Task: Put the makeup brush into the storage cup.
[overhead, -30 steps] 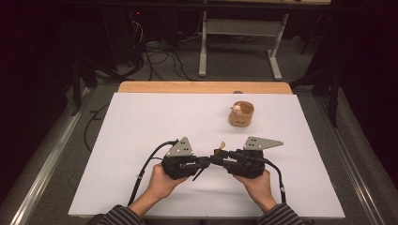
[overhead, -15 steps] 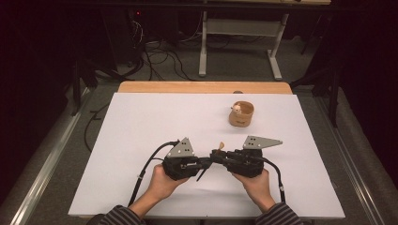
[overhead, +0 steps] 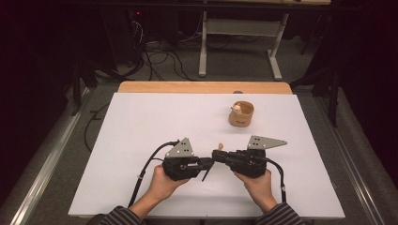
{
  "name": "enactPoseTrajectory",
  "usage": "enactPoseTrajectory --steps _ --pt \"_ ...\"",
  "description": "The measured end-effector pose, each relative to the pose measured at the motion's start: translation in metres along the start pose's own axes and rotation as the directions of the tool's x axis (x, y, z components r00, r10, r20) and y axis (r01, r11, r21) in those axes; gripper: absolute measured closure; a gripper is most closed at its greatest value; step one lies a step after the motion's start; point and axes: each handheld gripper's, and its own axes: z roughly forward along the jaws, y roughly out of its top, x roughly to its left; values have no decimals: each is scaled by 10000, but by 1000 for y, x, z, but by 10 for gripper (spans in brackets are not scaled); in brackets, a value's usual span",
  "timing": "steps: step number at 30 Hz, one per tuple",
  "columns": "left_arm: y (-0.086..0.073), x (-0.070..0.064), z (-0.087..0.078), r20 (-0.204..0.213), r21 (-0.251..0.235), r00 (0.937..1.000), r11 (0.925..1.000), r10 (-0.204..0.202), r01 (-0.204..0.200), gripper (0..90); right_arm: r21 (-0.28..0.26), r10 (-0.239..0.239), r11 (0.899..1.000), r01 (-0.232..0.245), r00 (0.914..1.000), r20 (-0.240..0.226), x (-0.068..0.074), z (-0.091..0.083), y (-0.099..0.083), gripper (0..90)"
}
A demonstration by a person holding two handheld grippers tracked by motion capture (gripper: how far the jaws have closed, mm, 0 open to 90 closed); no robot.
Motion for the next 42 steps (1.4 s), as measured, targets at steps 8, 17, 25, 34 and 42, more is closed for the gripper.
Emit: enactPoseTrajectory --steps 8,17,25,34,42 --pt "1 0 -10 -312 -135 9995 9999 -26 22 545 -173 -40 9998 44 9996 262 -3 -9 3 861" --pt "-4 14 -37 -1003 -493 9933 9974 -577 530 426 20 -196 9998 195 9986 482 -1 -10 3 862" --pt "-14 26 -60 -1678 -974 9776 9889 -1271 1118 386 72 -421 9991 417 9968 686 -1 -10 3 862" --pt "-23 32 -79 -2226 -1383 9638 9834 -1468 1179 373 86 -475 9989 470 9965 688 1 -10 3 862" --pt "-42 40 -96 -2926 -1917 9371 9717 -1906 1378 368 143 -491 9987 482 9960 744 0 -10 3 862"
